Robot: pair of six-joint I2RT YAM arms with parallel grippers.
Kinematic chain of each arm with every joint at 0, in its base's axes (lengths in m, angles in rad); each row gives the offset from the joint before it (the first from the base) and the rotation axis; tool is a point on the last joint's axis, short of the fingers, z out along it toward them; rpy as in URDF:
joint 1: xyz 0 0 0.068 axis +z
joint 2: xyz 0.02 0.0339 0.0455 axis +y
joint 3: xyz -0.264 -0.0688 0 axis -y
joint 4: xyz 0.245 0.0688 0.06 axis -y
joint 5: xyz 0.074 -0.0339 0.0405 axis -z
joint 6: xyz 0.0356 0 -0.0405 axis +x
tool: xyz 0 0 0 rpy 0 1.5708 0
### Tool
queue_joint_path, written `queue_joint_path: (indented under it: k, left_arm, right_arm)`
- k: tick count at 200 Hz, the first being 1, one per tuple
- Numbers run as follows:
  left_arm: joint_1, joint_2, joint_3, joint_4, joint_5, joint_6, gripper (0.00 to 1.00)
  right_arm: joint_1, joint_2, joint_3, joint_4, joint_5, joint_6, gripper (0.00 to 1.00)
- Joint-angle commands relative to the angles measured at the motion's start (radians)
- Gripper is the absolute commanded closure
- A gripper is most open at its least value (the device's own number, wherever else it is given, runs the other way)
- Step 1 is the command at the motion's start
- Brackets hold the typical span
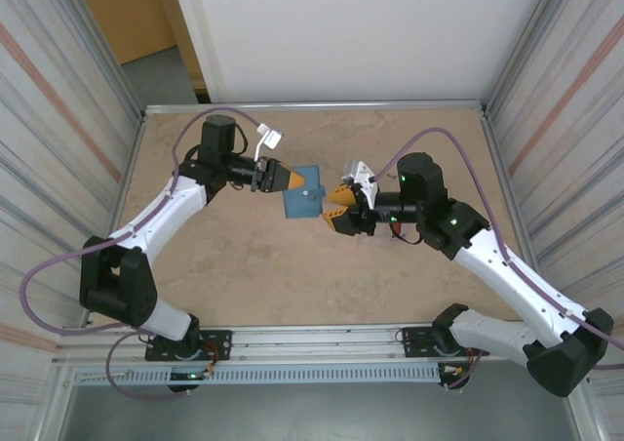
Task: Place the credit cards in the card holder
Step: Close the button on the card holder.
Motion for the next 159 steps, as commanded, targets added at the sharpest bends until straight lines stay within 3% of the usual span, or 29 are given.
queue_joint_path:
  k: [1,27,59,82,135,159]
  left_arm:
    - [-0.002,-0.026,-0.049,-0.035,-0.029,0.053,1.00]
    - [-0.007,-0.027,-0.216,-0.004,-0.136,0.039,1.00]
    - [-0.015,0.064,-0.250,-0.245,-0.178,0.162,1.00]
    - [-0.014,0.116,-0.287,-0.257,-0.236,0.156,1.00]
    - [-0.014,0.297,-0.228,-0.306,-0.367,0.134,1.00]
    - [-0.016,0.336,-0.194,-0.374,-0.497,0.184,1.00]
  right_arm:
    - [-0.011,0.014,-0.001,-0.036,0.130,-0.173,0.58]
    - [-0.034,0.064,0.014,-0.098,0.075,-0.124,0.60]
    - [0.076,0.155,0.022,-0.248,0.191,-0.313,0.63]
    - [0.141,0.231,0.022,-0.288,0.273,-0.411,0.69]
    - [0.176,0.394,0.005,-0.249,0.326,-0.480,0.83]
    - [0.176,0.465,0.000,-0.229,0.347,-0.496,0.87]
